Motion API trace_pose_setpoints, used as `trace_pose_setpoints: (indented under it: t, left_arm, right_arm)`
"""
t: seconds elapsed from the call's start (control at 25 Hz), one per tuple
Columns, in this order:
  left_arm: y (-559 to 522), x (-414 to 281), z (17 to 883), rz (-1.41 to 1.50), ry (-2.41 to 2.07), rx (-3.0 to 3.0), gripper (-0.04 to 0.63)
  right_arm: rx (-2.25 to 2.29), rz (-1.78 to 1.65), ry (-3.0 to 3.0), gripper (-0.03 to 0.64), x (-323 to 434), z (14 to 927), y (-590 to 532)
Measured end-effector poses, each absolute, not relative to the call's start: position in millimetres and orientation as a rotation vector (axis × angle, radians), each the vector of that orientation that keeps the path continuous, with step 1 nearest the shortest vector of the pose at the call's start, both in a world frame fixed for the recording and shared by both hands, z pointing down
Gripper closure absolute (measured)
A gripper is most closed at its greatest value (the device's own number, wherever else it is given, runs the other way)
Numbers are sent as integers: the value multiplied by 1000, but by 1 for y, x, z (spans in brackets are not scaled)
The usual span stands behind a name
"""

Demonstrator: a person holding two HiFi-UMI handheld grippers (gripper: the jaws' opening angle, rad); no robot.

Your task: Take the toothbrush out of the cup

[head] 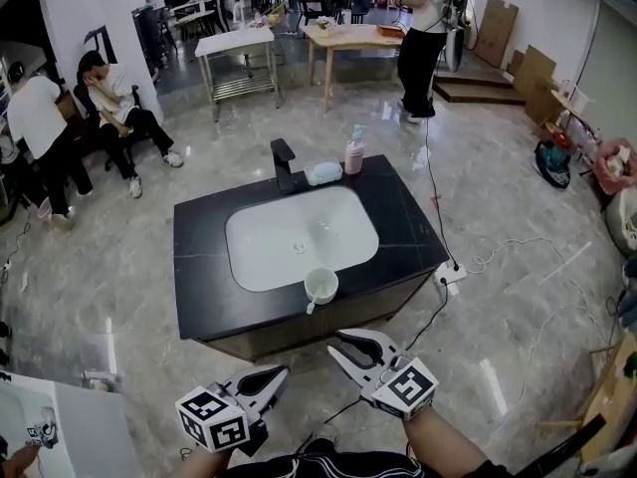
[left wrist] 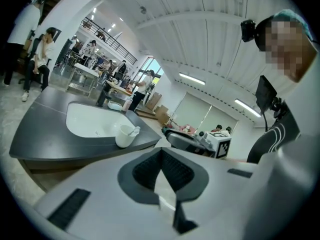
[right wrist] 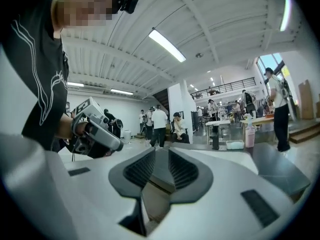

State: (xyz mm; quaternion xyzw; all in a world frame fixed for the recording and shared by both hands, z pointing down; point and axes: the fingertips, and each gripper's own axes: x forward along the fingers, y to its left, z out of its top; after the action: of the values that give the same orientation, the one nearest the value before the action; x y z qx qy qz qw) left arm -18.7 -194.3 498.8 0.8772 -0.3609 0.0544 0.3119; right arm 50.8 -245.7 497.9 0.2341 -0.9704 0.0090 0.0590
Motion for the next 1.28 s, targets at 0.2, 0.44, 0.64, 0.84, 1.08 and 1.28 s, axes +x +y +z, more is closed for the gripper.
trace_pose_setpoints:
  t: [0.2, 0.44, 0.64, 0.84, 1.08, 1.28]
  left_arm:
    - [-197, -25, 503, 143, -974, 2296, 592]
    - [-198, -34, 512, 135, -1007, 2263, 592]
    - [-199, -41, 515, 128, -1040, 2246, 592]
    - [-198, -48, 520, 135, -1060, 2226, 592]
    - [-198, -51, 523, 142, -1074, 2216, 592]
    - [-199, -49, 521, 144, -1074, 2218, 592]
  right_arm:
    - [773, 41, -2887, 460, 35, 504, -271]
    - [665, -153, -2730, 436, 22, 532, -290]
    - [693, -405, -2583, 436, 15, 555, -311]
    - [716, -481, -2535, 436, 8, 562, -323]
    - [728, -505, -2518, 485, 6, 568, -330]
    - [772, -498, -2524, 575, 10, 563, -335]
